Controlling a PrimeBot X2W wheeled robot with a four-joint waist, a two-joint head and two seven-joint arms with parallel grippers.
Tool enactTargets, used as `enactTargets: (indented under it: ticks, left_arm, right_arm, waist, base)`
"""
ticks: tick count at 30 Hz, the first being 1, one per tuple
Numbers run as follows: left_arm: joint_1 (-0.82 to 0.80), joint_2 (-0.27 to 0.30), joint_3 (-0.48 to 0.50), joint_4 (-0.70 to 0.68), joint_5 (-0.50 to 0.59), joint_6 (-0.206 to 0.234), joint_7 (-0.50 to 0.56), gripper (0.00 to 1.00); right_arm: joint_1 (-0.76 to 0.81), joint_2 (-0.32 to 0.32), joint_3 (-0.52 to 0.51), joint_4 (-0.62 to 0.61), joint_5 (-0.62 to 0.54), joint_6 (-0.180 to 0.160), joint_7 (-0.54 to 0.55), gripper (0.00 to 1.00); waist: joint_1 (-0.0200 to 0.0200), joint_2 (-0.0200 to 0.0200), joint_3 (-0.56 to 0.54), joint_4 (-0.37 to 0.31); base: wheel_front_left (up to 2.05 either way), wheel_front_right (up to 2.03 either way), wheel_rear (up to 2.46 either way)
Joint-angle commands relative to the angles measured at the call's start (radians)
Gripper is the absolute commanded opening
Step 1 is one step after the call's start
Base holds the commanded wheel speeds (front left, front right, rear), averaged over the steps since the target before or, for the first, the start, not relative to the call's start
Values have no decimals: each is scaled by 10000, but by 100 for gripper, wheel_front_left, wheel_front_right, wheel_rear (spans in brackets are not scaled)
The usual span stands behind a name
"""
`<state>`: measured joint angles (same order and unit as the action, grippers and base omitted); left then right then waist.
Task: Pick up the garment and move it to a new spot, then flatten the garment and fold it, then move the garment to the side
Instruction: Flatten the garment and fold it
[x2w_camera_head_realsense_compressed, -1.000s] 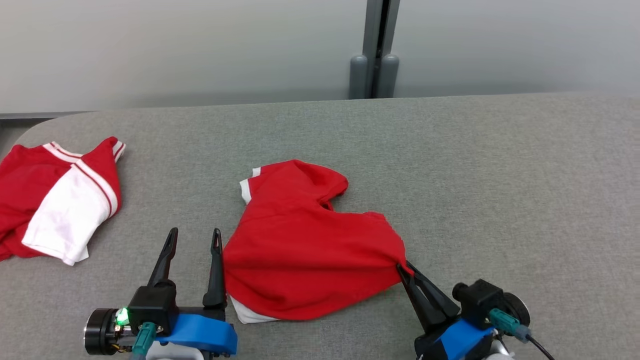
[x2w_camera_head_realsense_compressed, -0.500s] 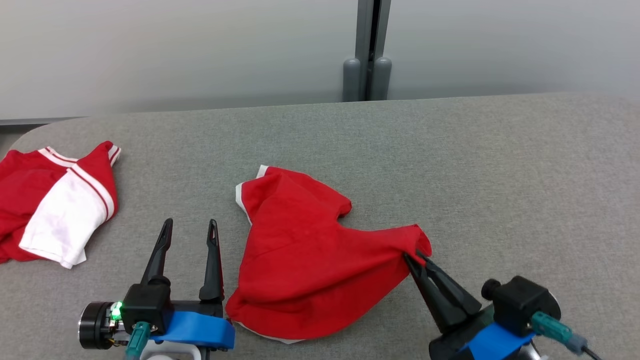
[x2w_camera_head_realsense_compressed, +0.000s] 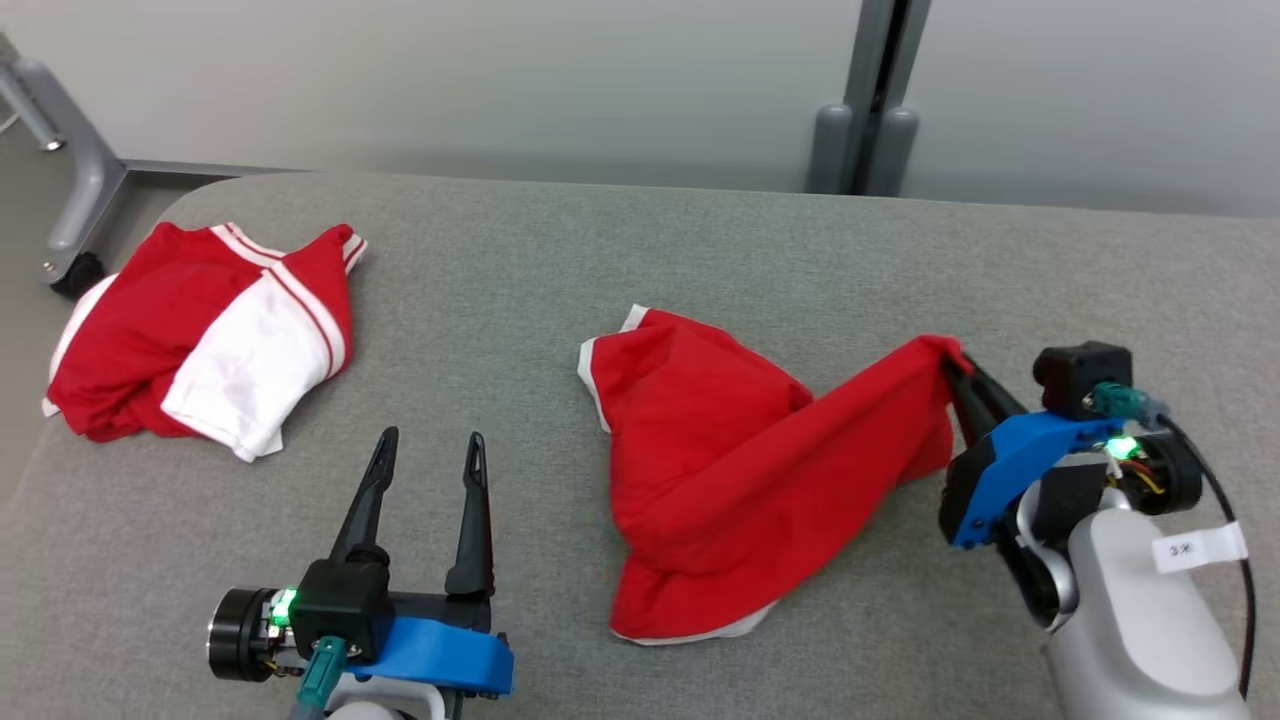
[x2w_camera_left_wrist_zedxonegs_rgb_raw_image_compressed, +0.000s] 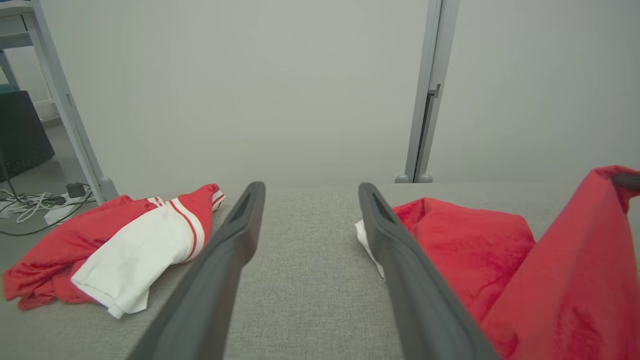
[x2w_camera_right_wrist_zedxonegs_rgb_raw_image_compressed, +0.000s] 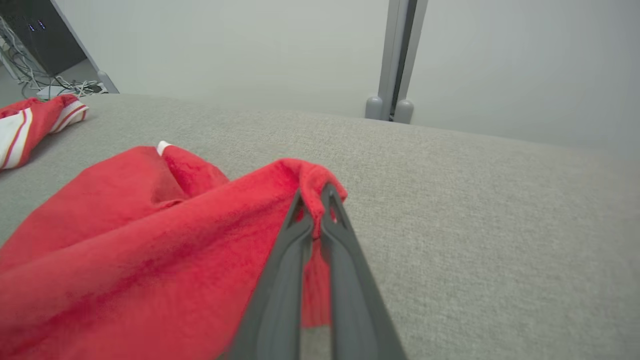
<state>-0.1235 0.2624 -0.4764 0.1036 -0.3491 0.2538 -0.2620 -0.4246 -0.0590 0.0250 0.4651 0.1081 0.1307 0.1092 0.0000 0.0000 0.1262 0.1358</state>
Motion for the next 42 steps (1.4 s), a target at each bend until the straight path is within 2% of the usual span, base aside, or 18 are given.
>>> enactTargets:
  ticks: [1,9,13,14,15,16,24,30,35,42]
  left_arm:
    - [23,-78,34,54,88,-87,-43,100]
    - [338,-307,342,135,312,-317,-43,100]
    - [289,-363,385,154,409,-427,-45,100]
    - [265,-383,410,149,455,-463,-45,100]
    - [244,-406,422,148,464,-512,-43,100]
    - [222,-425,431,156,507,-529,-45,100]
    - [169,-606,385,350,708,-837,-45,100]
    - [362,-693,20,511,728,-1328,-44,100]
    - [549,-778,-605,739,607,-1936,145,100]
    - [732,-797,-1392,1275,190,-2811,1200,100]
  right_arm:
    - [-454,-60,-568,635,-334,1,-131,0]
    - [-1267,-383,-2589,2751,-1691,1,-304,0]
    - [-1487,-342,-2887,3295,-1971,1,-531,0]
    - [-1575,-300,-2843,3448,-2023,1,-737,15]
    - [-1671,-248,-2751,3588,-1985,1,-946,44]
    - [-1766,-214,-2671,3755,-1919,1,-1143,100]
    - [-2277,-248,-1524,4605,-1667,1,-2750,100]
    - [-1425,-408,-719,4316,-1050,1,-3552,100]
    - [-125,-331,-617,2979,-681,1,-3742,100]
    - [1960,18,-1067,113,-719,1,-3747,100]
  waist:
    - [0,0,153,307]
    - [0,0,85,417]
    - [0,0,110,312]
    - [0,0,131,275]
    - [0,0,158,238]
    - [0,0,187,198]
    - [0,0,221,-142]
    - [0,0,25,-463]
    - [0,0,-113,-754]
    - [0,0,-174,-1260]
  base:
    - [0,0,0]
    - [0,0,0]
    - [0,0,0]
    - [0,0,0]
    - [0,0,0]
    - [0,0,0]
    - [0,0,0]
    - [0,0,0]
    - [0,0,0]
    - [0,0,0]
